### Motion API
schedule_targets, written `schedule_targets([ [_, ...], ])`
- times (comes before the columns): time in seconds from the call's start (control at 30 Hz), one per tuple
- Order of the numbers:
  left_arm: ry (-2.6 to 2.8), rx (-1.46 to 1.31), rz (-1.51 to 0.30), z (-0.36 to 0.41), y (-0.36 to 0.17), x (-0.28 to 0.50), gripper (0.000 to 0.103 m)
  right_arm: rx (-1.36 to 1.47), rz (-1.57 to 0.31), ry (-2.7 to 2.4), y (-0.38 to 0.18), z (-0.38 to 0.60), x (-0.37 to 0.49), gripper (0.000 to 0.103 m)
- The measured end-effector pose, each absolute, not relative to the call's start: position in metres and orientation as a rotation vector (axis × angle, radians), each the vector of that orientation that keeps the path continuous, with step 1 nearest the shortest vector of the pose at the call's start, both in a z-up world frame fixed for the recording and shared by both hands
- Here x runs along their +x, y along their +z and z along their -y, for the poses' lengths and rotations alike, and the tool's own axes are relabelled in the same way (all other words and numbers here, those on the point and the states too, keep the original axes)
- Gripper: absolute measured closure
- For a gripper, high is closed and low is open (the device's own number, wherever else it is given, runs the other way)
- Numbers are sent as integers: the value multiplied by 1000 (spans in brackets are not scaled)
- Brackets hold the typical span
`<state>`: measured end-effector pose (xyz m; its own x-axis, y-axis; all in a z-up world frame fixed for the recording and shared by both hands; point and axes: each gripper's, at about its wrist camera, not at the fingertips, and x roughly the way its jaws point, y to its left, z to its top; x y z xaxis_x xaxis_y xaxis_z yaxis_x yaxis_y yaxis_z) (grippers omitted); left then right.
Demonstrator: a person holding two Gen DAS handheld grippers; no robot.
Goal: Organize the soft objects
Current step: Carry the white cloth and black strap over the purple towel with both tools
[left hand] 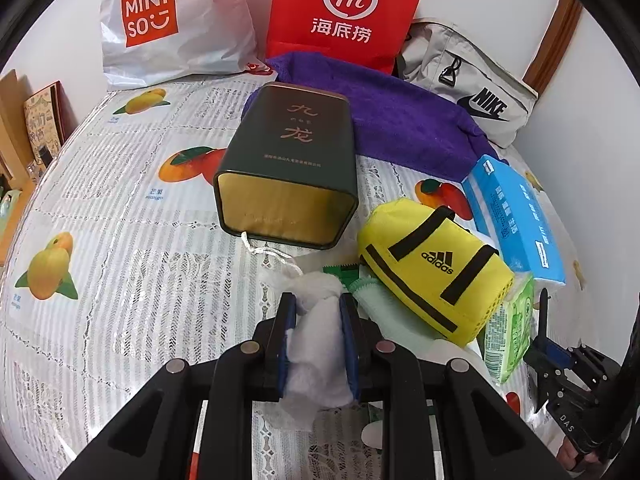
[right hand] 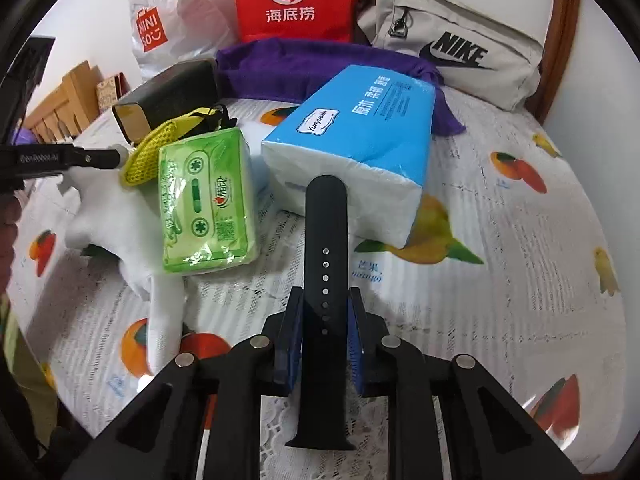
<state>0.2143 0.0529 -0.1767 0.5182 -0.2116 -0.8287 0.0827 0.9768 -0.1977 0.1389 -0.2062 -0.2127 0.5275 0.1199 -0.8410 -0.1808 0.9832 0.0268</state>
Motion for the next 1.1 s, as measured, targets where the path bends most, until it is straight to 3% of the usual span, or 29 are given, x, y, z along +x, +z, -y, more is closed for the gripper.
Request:
schedule_targets([
  [0.43,-148,-134,-985,-63,-162,197,82,-61,-1036,157,-198,220,123,83],
  [1.1,-116,-170,-1041,-79,-187,180,82,-13,-1114,170,-208,223,120,83],
])
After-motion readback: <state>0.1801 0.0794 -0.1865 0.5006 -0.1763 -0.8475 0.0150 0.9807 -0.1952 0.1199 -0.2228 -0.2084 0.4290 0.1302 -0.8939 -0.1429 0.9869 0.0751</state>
